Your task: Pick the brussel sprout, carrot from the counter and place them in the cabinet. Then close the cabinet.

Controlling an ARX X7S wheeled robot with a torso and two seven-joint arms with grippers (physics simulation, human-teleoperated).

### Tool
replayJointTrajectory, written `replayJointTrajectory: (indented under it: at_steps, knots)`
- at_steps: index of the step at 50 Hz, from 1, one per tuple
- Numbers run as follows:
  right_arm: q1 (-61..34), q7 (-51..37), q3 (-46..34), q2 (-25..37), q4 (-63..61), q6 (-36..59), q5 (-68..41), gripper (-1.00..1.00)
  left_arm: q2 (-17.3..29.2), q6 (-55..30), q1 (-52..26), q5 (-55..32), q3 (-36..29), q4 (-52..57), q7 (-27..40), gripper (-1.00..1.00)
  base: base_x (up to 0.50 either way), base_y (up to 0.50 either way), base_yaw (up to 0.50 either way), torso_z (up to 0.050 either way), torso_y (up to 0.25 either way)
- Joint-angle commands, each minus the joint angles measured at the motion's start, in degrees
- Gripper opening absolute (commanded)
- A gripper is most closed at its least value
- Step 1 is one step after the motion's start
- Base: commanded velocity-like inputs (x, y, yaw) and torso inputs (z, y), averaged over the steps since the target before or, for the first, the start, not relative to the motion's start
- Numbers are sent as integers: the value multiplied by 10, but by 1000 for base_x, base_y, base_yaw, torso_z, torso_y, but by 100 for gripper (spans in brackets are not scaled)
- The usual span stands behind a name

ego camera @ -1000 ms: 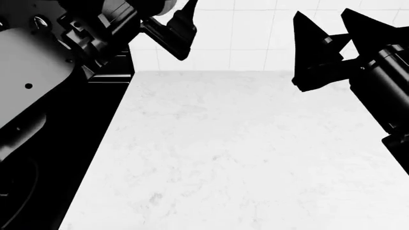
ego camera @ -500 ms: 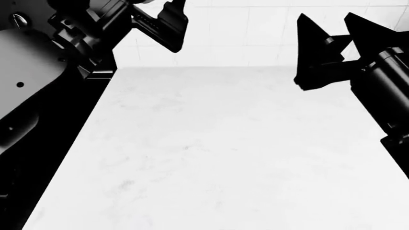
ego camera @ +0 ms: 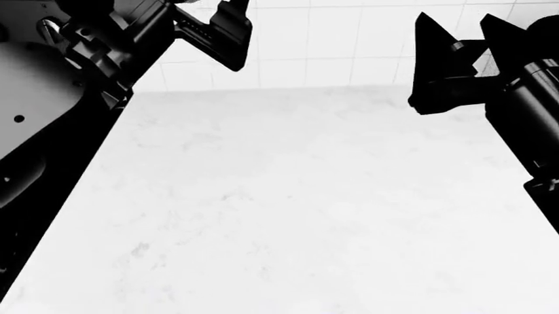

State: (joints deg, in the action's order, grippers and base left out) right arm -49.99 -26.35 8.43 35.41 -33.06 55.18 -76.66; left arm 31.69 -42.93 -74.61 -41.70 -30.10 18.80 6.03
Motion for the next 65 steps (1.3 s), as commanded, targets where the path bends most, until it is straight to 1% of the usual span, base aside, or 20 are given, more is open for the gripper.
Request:
replayJointTrajectory:
  at_steps: [1,14,20,32,41,45,54,65]
  knots:
    - [-6,0,-5,1,3,-2,5,100,5,3,7,-1,1,2,0,100,0,0,0,0,0]
    - [-7,1,-9,5,2,-4,12,100,8,2,13,-3,0,8,4,100,-8,11,0,0,0]
    - [-4,0,-7,5,2,-8,11,100,9,5,18,-2,0,9,5,100,20,323,0,0,0]
    - [0,-6,-3,6,1,-11,6,100,11,5,24,-5,1,13,9,100,-28,101,0,0,0]
    - [3,-8,1,7,1,-15,3,100,13,5,29,-7,0,18,11,100,-29,2,0,0,0]
    - [3,-7,3,7,1,-17,1,100,13,1,28,-11,2,21,13,100,-417,26,0,0,0]
    - [0,-17,10,14,1,-18,0,100,16,-2,30,-19,6,27,17,100,0,0,0,0,0]
    - [12,-39,47,47,-1,-17,-15,100,17,-54,18,-52,28,18,56,100,0,0,0,0,0]
